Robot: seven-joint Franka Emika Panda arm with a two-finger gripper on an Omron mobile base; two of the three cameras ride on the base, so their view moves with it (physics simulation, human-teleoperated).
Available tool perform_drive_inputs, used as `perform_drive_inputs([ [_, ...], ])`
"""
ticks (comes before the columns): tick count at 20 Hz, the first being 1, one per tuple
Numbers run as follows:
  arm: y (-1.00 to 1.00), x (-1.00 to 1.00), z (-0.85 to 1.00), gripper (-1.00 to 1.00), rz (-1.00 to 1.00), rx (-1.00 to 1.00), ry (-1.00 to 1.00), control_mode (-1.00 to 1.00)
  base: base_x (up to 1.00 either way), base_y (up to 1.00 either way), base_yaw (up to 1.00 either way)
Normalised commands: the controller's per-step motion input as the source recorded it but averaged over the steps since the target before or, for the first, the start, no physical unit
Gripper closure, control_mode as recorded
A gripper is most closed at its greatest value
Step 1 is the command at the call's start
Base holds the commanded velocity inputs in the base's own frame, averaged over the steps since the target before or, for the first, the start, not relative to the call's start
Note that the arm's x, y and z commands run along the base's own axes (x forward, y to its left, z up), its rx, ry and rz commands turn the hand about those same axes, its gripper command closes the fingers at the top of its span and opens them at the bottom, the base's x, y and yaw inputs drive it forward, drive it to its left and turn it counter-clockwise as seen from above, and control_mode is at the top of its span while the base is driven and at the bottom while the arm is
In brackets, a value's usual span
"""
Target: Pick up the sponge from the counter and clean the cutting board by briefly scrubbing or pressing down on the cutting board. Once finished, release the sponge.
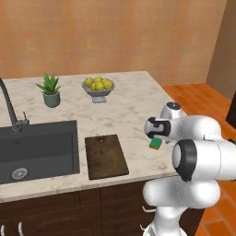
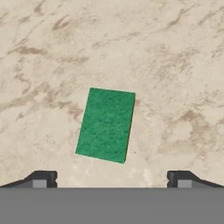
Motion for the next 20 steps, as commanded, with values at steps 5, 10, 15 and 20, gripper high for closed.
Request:
perform_drive_inputs([
  [5,0.0,0.17,-0.14,-1.0,0.0,0.0,0.0,-1.0,0.0,0.0,0.0],
  [10,-0.02,0.18,-0.17,-1.0,0.0,0.0,0.0,-1.0,0.0,0.0,0.0],
  [15,-0.05,0.23,-0.24,-1.0,0.0,0.0,0.0,-1.0,0.0,0.0,0.0],
  [20,-0.08,0.3,-0.25,-1.0,0.0,0.0,0.01,-1.0,0.0,0.0,0.0],
])
